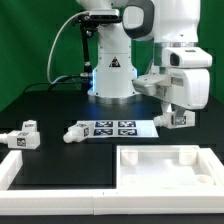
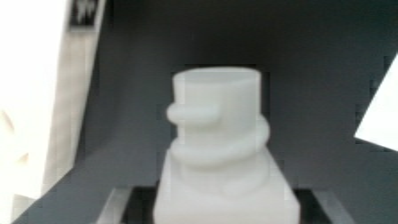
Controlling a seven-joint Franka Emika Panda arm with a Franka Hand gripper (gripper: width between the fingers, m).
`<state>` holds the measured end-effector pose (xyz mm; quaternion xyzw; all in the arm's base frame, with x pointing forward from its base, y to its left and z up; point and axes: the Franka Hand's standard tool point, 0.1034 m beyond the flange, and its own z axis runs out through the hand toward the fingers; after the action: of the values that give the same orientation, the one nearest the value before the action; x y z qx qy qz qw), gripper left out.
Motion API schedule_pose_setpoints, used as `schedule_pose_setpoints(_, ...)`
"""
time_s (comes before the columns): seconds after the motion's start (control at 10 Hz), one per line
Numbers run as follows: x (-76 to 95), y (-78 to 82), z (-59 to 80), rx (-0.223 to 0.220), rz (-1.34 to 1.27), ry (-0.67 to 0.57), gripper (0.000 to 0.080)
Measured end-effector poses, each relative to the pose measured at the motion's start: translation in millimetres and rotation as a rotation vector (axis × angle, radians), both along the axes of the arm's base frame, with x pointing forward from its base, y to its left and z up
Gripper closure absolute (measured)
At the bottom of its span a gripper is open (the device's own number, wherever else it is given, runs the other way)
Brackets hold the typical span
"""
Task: Assemble one leg
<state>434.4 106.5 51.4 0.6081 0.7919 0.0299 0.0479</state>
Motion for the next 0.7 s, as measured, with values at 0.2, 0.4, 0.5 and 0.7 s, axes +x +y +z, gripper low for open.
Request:
schedule_pose_setpoints(0.2,-0.2,-0.5,-0.5,0.002,-0.018,0.002,0.0514)
schedule_pose_setpoints(0.4,-5.7,-9.1,-3.6,0.046,-0.254,-0.003,0.0512)
schedule_pose_setpoints(0.5,-11.8,-15.8,-4.2,0.062,-0.403,0.001,0.0512)
schedule_pose_setpoints(0.7,-20.5,-7.9,-5.7,0.122,-0.767,0.007,0.0512)
